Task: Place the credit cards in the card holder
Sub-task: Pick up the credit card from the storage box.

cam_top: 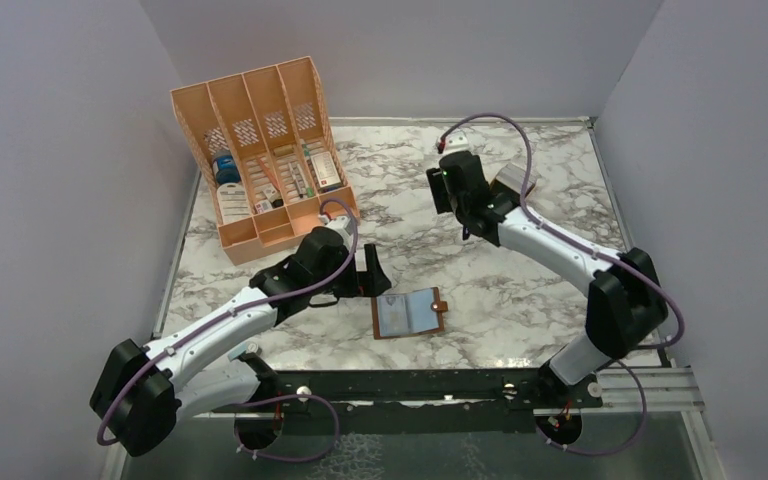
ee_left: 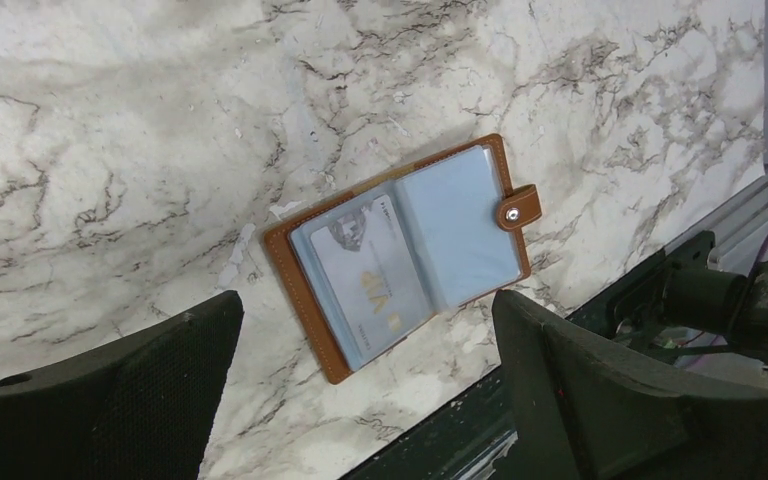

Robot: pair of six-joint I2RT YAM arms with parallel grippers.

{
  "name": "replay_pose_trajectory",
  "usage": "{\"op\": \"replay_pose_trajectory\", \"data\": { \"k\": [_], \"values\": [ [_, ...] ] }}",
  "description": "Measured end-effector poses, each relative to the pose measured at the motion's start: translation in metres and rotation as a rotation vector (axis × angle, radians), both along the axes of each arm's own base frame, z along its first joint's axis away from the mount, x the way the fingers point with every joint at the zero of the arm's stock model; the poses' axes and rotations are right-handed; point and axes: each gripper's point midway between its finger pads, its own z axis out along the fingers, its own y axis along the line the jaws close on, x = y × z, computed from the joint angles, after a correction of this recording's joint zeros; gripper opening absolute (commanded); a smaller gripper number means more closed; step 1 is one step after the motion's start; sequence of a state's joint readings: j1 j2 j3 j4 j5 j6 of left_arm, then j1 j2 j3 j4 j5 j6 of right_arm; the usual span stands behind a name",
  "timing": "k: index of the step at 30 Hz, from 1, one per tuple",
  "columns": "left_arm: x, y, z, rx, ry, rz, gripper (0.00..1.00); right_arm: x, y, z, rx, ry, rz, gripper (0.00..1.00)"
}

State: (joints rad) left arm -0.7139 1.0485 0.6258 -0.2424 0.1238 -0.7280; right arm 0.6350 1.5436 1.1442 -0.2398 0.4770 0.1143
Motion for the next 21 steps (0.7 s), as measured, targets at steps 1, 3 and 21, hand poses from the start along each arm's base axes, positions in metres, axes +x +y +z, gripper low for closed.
{"op": "replay_pose_trajectory", "data": {
  "k": [1,3,21],
  "values": [
    [0.001,0.000,0.002,0.006,-0.009,-0.009,0.99,0.010,-0.006,-0.002,-0.044,0.004,-0.016,0.62],
    [0.002,0.000,0.004,0.012,-0.028,-0.026,0.99,0.029,-0.019,-0.010,-0.134,0.024,-0.042,0.63],
    [-0.018,-0.027,0.044,-0.044,-0.064,-0.313,0.99,0.074,-0.135,-0.076,-0.486,0.218,0.009,0.63]
  ]
}}
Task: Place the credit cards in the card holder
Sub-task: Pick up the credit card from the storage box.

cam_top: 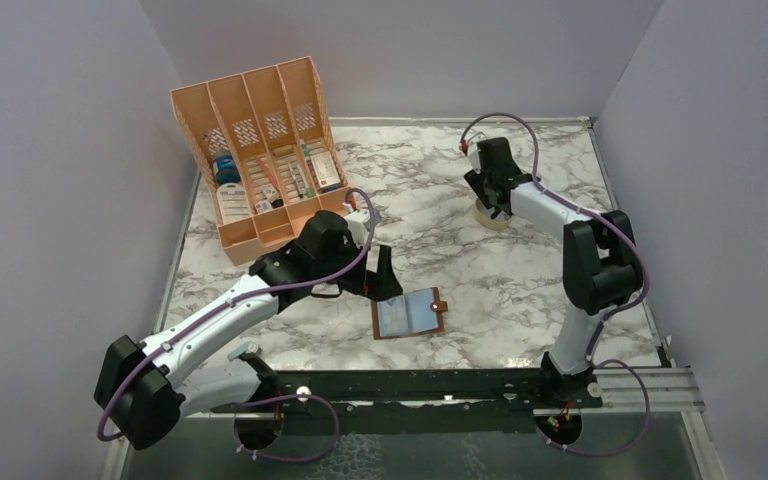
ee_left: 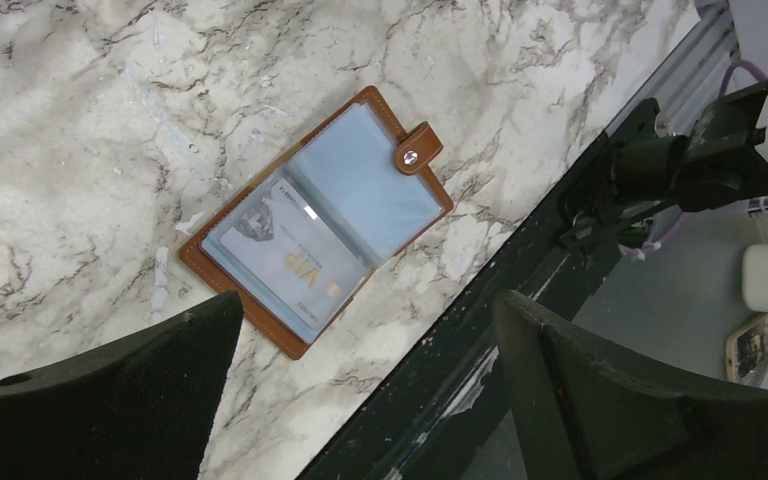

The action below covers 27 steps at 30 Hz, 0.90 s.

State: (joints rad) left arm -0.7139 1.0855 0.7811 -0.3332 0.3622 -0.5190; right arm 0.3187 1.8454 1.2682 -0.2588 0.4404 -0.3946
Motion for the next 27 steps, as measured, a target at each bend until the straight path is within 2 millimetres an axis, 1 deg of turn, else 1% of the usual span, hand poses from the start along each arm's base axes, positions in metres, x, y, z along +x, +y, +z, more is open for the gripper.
{"op": "replay_pose_trajectory", "data": {
  "k": [2,5,8,10,14,17,22,27],
  "values": [
    [0.000,0.001,0.000,0.018,-0.016,-0.020,0.99,0.003,-0.007,0.001,-0.008,0.000,0.007,0.62],
    [-0.003,0.006,-0.007,0.054,-0.014,-0.041,0.99,0.005,-0.016,0.002,-0.028,0.004,0.016,0.61],
    [-0.005,0.009,-0.011,0.074,-0.013,-0.053,0.99,0.007,-0.015,0.001,-0.038,0.011,0.041,0.58],
    [-0.005,0.011,-0.013,0.088,-0.016,-0.054,0.99,0.008,-0.016,-0.002,-0.042,0.019,0.053,0.58],
    [-0.005,0.016,-0.018,0.121,-0.015,-0.048,0.99,0.014,-0.011,-0.008,-0.036,0.039,0.081,0.58],
    [-0.001,0.016,-0.017,0.129,-0.020,-0.041,0.99,0.019,-0.008,-0.008,-0.023,0.045,0.097,0.57],
    [0.007,0.023,-0.019,0.149,-0.031,-0.004,0.99,0.024,-0.005,-0.001,-0.021,0.040,0.116,0.57],
    [0.012,0.028,-0.016,0.160,-0.054,0.027,0.99,0.028,-0.008,-0.004,-0.052,0.049,0.116,0.58]
  ]
}}
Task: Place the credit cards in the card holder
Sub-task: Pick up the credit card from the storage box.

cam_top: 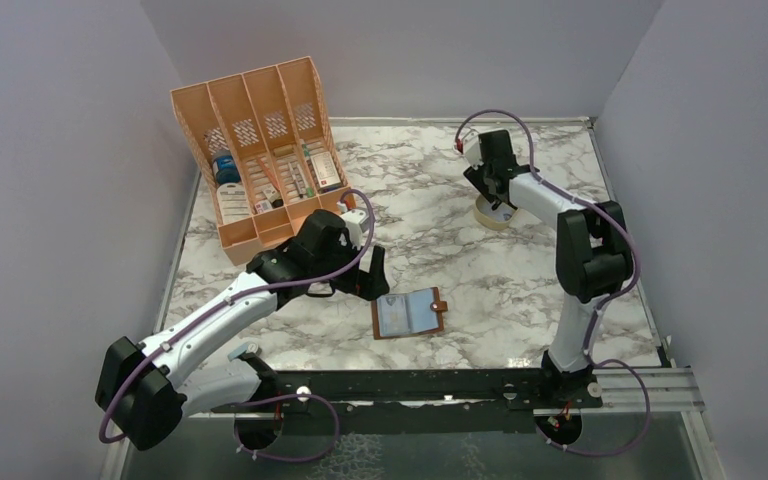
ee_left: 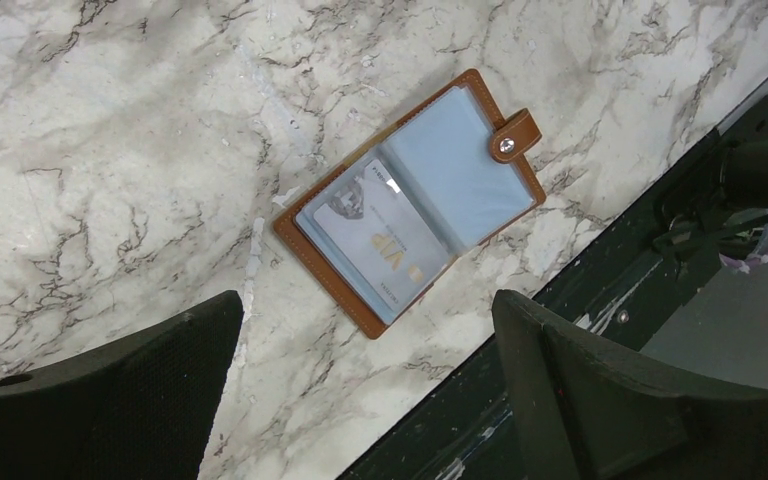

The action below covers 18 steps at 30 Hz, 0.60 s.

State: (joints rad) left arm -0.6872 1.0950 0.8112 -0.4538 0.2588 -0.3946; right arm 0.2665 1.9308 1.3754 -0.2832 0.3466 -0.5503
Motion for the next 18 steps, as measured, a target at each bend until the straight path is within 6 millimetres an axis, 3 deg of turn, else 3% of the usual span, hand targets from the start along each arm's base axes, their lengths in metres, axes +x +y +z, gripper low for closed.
{"op": "replay_pose_trajectory", "data": {
  "k": [11,18],
  "values": [
    [0.002,0.003,-0.001,0.014,-0.007,0.016,0.99,0.004,-0.011,-0.027,-0.104,0.046,0.014,0.54],
    [0.003,0.004,-0.001,0.017,-0.010,0.020,0.99,0.008,-0.022,-0.023,-0.145,0.027,-0.011,0.46]
  ]
}}
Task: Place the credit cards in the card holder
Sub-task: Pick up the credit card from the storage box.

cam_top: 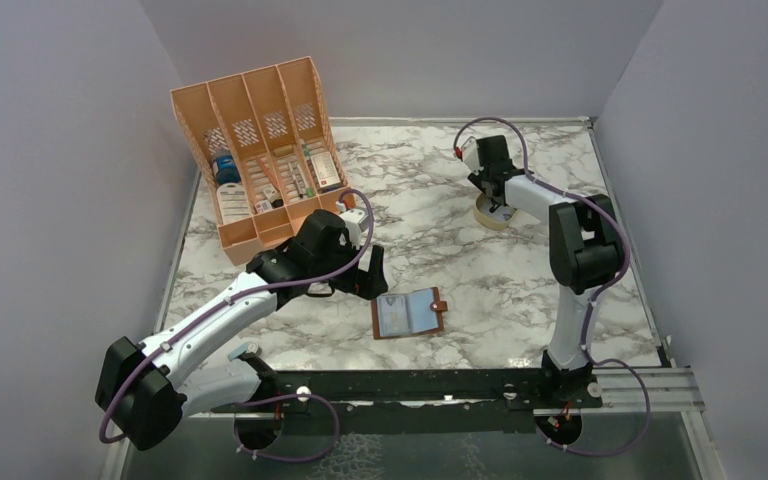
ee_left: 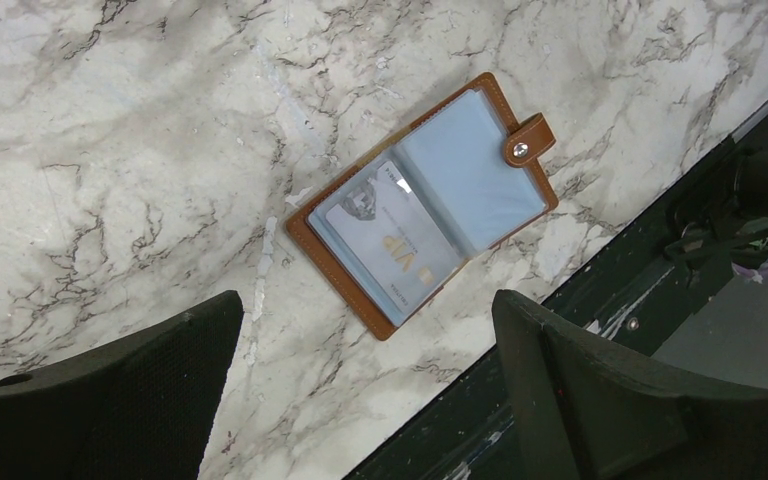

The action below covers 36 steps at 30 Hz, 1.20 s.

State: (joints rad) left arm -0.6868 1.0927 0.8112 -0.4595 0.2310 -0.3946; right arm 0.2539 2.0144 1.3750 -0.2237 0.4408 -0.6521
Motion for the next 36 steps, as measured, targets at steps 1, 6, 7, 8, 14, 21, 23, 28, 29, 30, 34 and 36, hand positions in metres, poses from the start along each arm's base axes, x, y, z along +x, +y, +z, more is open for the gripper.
{"op": "replay_pose_trajectory", "data": {
  "k": [1,6,7,8,14,21,23,28,29,30,34,36],
  "values": [
    [0.000,0.000,0.000,0.000,0.000,0.000,0.99,0.000,0.000,0.000,0.000,-0.001,0.000,0.46],
    [0.001,0.001,0.000,0.002,-0.001,0.004,0.99,0.000,0.000,0.000,0.000,0.000,0.000,0.41],
    [0.001,0.001,0.000,0.003,-0.002,0.004,0.99,0.000,0.000,0.000,-0.001,-0.001,0.000,0.41],
    [0.001,0.001,0.000,0.004,-0.002,0.006,0.99,0.000,0.000,0.001,-0.001,-0.002,-0.002,0.41],
    [0.002,0.002,-0.001,0.007,-0.003,0.013,0.99,0.005,-0.001,0.007,0.001,-0.019,-0.008,0.41],
    [0.002,0.003,-0.001,0.009,-0.003,0.015,0.99,0.005,0.000,0.008,0.010,-0.023,-0.016,0.34],
    [0.002,0.003,-0.001,0.009,-0.002,0.015,0.99,0.005,0.000,0.008,0.013,-0.023,-0.018,0.29],
    [0.002,0.003,-0.001,0.011,-0.001,0.016,0.99,0.005,0.000,0.008,0.013,-0.023,-0.021,0.23],
    [0.002,0.003,-0.001,0.011,-0.001,0.016,0.99,0.005,0.000,0.008,0.014,-0.023,-0.022,0.22],
    [0.002,0.003,-0.001,0.011,-0.001,0.016,0.99,0.005,0.000,0.009,0.014,-0.023,-0.022,0.21],
    [0.003,0.004,-0.001,0.011,0.000,0.019,0.99,0.004,0.000,0.013,0.026,-0.011,-0.037,0.16],
    [0.004,0.005,-0.001,0.010,-0.001,0.025,0.99,0.004,0.001,0.015,0.039,-0.012,-0.044,0.13]
  ]
}}
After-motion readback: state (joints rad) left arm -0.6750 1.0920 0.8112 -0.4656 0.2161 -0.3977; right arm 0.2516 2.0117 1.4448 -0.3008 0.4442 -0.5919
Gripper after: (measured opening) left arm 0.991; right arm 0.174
